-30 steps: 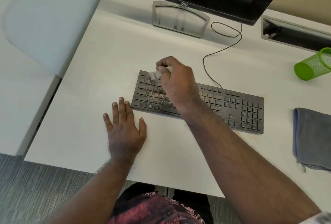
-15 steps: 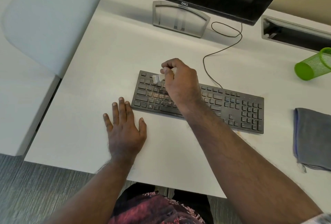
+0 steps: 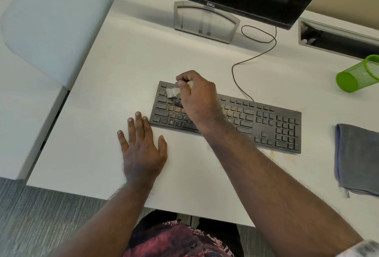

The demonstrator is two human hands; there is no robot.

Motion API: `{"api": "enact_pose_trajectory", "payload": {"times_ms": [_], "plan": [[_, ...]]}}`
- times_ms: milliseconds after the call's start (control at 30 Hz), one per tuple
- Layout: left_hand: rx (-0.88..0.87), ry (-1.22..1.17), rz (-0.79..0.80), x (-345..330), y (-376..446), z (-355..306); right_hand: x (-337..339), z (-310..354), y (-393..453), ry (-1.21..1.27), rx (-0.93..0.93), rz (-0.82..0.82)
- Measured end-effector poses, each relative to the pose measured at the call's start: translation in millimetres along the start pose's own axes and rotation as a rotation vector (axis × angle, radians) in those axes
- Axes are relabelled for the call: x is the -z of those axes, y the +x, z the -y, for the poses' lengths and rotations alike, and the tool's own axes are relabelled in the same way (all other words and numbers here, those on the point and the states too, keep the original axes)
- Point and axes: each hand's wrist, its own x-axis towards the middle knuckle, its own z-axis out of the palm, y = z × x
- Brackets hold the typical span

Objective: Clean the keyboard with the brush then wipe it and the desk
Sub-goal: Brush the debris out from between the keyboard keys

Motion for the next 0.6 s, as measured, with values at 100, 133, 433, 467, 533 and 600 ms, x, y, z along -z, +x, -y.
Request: {"api": "enact_pose_trajectory", "payload": {"times_ms": [100, 133, 433, 467, 533, 600], "plan": [[-0.002, 0.006, 0.006, 1.0, -0.1, -0.1, -9.9, 7.2, -2.9, -0.004, 0.076, 0.045], [-0.001, 0.008, 0.009, 1.1, 0.0, -0.2, -12.1, 8.9, -3.1, -0.005, 0.096, 0.051], [0.000, 0.008, 0.026, 1.2, 0.1, 0.0, -8.8, 3.5, -3.3, -0.033, 0.048, 0.003], [0.001, 0.008, 0.025, 1.2, 0.2, -0.1, -12.1, 4.7, -4.4, -0.021, 0.058, 0.023], [0.004, 0.007, 0.024, 1.0, 0.5, -0.1, -16.7, 7.8, -5.8, -0.001, 0.080, 0.042], [0.006, 0.005, 0.020, 0.8, 0.6, -0.4, -15.3, 8.1, -4.4, 0.050, 0.069, 0.028]]}}
